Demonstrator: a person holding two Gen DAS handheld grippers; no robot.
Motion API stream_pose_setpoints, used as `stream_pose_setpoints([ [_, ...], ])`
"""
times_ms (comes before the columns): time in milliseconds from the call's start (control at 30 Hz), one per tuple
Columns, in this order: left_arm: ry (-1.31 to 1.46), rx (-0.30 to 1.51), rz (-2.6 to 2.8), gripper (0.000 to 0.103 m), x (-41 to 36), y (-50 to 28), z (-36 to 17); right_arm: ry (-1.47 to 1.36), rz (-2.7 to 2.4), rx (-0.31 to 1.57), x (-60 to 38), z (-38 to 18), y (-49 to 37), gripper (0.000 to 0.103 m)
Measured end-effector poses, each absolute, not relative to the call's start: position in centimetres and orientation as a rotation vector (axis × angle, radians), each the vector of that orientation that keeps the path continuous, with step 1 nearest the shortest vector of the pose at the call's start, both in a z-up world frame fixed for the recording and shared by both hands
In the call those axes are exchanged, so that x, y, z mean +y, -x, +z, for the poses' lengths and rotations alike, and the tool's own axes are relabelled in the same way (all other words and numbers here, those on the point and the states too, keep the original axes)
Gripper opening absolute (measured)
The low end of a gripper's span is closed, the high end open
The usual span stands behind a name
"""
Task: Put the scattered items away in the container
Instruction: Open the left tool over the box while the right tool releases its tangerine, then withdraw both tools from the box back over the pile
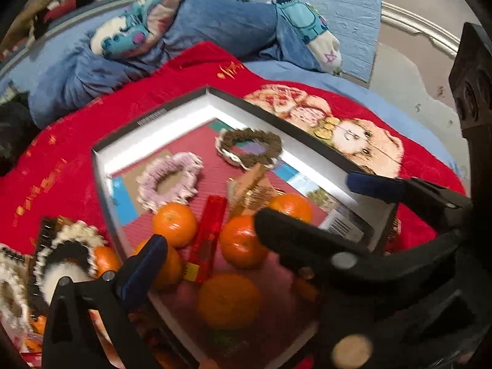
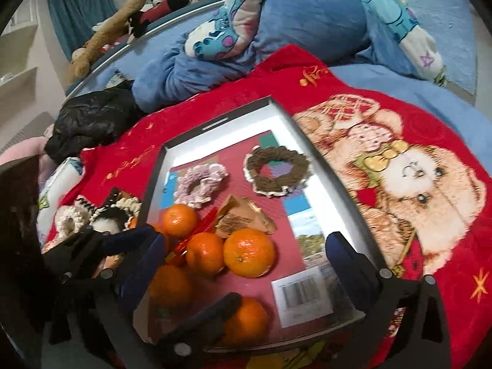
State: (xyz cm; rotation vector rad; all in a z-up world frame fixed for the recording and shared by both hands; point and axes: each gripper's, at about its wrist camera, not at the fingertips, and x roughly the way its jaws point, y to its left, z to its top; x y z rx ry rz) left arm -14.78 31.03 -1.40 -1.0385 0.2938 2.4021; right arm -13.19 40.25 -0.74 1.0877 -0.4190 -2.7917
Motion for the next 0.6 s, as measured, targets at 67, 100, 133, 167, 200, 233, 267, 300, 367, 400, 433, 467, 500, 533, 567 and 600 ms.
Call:
stream_pose_setpoints([
  [67, 1.017, 0.284, 2.408, 0.103, 30.8, 14.6, -1.0, -1.089, -2.800, -0.445, 40.7, -0.6, 13.0, 0.103],
  [100, 1.013, 0.271, 2.405, 0.103, 30.9, 14.8, -1.0, -1.084, -2.809, -0.450, 40.9, -0.5, 12.8, 0.103],
  [133, 1.004, 0.256, 2.409, 0.103, 30.7, 14.7, -0.8, -1.076, -2.818, -0.454, 41.1, -0.4, 12.6, 0.103],
  [167, 0.989, 0.243, 2.424, 0.103, 30.4, 14.7, -0.6, -1.066, -2.826, -0.461, 41.2, -0.3, 12.4, 0.103],
  [200, 0.978, 0.238, 2.438, 0.103, 30.2, 14.6, -0.4, -1.061, -2.832, -0.470, 41.4, -0.2, 12.2, 0.103],
  [233, 0.972, 0.237, 2.445, 0.103, 30.0, 14.5, -0.2, -1.055, -2.837, -0.483, 41.6, 0.0, 12.1, 0.103],
  [267, 0.965, 0.234, 2.449, 0.103, 29.9, 14.4, 0.0, -1.049, -2.838, -0.496, 41.7, 0.1, 11.9, 0.103],
  [300, 0.952, 0.230, 2.460, 0.103, 29.6, 14.2, 0.3, -1.042, -2.841, -0.504, 41.8, 0.3, 11.6, 0.103],
  [367, 0.932, 0.218, 2.492, 0.103, 28.9, 13.7, 1.0, -1.019, -2.856, -0.504, 41.7, 0.7, 11.0, 0.103],
  [400, 0.923, 0.208, 2.511, 0.103, 28.6, 13.5, 1.3, -1.010, -2.861, -0.498, 41.6, 1.0, 10.7, 0.103],
  [433, 0.915, 0.200, 2.527, 0.103, 28.2, 13.2, 1.5, -0.992, -2.871, -0.492, 41.4, 1.3, 10.3, 0.103],
  [467, 0.904, 0.187, 2.551, 0.103, 27.4, 12.6, 1.9, -0.979, -2.878, -0.488, 41.3, 1.6, 9.8, 0.103],
  [500, 0.897, 0.178, 2.567, 0.103, 26.7, 12.1, 2.0, -0.970, -2.884, -0.480, 41.0, 1.9, 9.3, 0.103],
  [533, 0.890, 0.168, 2.585, 0.103, 25.9, 11.6, 2.2, -0.955, -2.886, -0.468, 40.6, 2.3, 8.8, 0.103],
  [567, 0.883, 0.164, 2.606, 0.103, 24.7, 10.7, 2.4, -0.937, -2.886, -0.454, 40.1, 2.6, 8.3, 0.103],
  [600, 0.877, 0.167, 2.624, 0.103, 23.8, 10.1, 2.5, -0.921, -2.886, -0.436, 39.6, 2.9, 7.9, 0.103],
])
